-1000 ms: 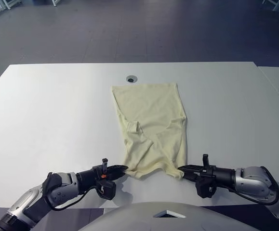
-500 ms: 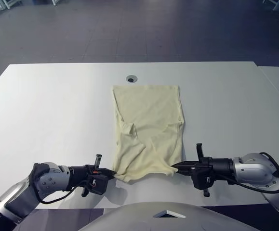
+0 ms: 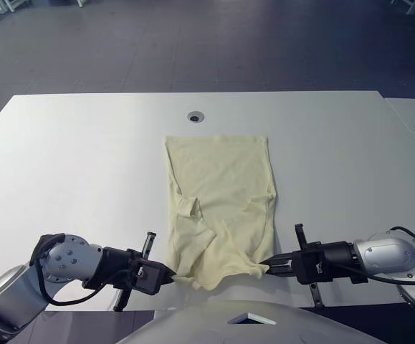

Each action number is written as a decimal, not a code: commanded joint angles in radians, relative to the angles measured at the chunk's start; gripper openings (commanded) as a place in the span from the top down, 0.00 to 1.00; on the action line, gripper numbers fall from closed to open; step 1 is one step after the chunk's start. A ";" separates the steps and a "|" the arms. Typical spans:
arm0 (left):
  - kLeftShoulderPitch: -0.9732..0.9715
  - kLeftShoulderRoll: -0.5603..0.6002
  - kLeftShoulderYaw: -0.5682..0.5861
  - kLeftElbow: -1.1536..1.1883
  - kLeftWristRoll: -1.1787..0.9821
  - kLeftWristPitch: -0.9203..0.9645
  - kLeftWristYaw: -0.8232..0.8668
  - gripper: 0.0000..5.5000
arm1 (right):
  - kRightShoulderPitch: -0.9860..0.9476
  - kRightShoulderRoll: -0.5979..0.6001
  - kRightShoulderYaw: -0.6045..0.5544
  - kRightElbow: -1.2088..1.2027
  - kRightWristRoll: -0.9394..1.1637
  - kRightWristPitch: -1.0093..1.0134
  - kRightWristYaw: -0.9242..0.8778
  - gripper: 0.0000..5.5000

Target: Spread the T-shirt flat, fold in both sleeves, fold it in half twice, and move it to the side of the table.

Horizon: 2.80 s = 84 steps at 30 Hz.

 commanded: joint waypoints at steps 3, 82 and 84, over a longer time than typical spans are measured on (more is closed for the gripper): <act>-0.067 0.019 0.049 0.013 -0.151 0.141 -0.075 1.00 | -0.070 -0.044 -0.066 -0.018 0.194 0.165 0.070 1.00; -1.414 -0.836 -0.142 2.045 0.521 -0.298 0.297 1.00 | -1.350 0.731 -0.118 2.028 -0.351 0.043 -0.214 1.00; -1.407 -0.838 -0.144 2.049 0.535 -0.299 0.311 1.00 | -1.345 0.733 -0.120 2.029 -0.357 0.041 -0.218 1.00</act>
